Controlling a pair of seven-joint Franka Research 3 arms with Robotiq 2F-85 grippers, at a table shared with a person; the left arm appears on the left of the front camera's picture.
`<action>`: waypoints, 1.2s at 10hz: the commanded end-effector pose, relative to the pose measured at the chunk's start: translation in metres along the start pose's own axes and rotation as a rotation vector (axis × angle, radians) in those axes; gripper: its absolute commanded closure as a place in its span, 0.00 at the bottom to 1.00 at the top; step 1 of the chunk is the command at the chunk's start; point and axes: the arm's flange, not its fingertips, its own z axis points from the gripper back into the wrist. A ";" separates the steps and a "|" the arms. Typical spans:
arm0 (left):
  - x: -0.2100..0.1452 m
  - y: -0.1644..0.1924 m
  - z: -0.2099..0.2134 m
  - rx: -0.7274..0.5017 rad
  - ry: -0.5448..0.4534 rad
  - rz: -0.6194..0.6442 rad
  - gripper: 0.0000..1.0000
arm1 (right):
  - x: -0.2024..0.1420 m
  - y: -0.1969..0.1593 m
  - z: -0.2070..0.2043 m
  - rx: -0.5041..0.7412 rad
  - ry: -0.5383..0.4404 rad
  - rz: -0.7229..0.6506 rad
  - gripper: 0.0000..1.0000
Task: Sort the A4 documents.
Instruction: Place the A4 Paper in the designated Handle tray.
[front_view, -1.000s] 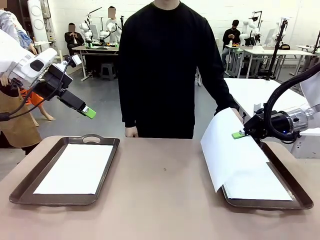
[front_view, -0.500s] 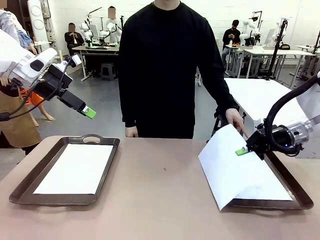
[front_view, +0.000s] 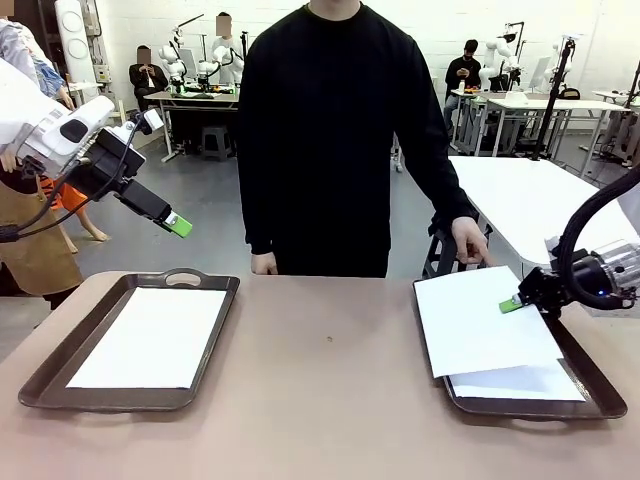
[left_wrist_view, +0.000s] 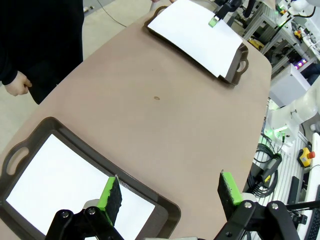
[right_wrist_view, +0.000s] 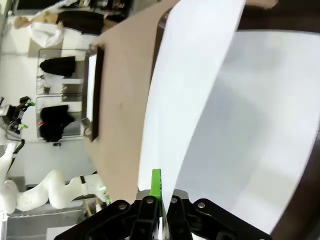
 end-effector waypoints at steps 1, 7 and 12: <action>-0.001 0.000 0.001 -0.006 -0.004 0.000 0.00 | -0.014 0.002 -0.009 -0.079 0.043 0.015 0.99; -0.001 0.000 0.001 -0.006 -0.004 0.000 0.00 | -0.003 0.003 -0.018 -0.137 0.219 -0.007 0.99; -0.001 0.000 0.001 -0.006 -0.004 0.000 0.00 | -0.002 -0.009 -0.010 -0.164 0.155 -0.023 0.99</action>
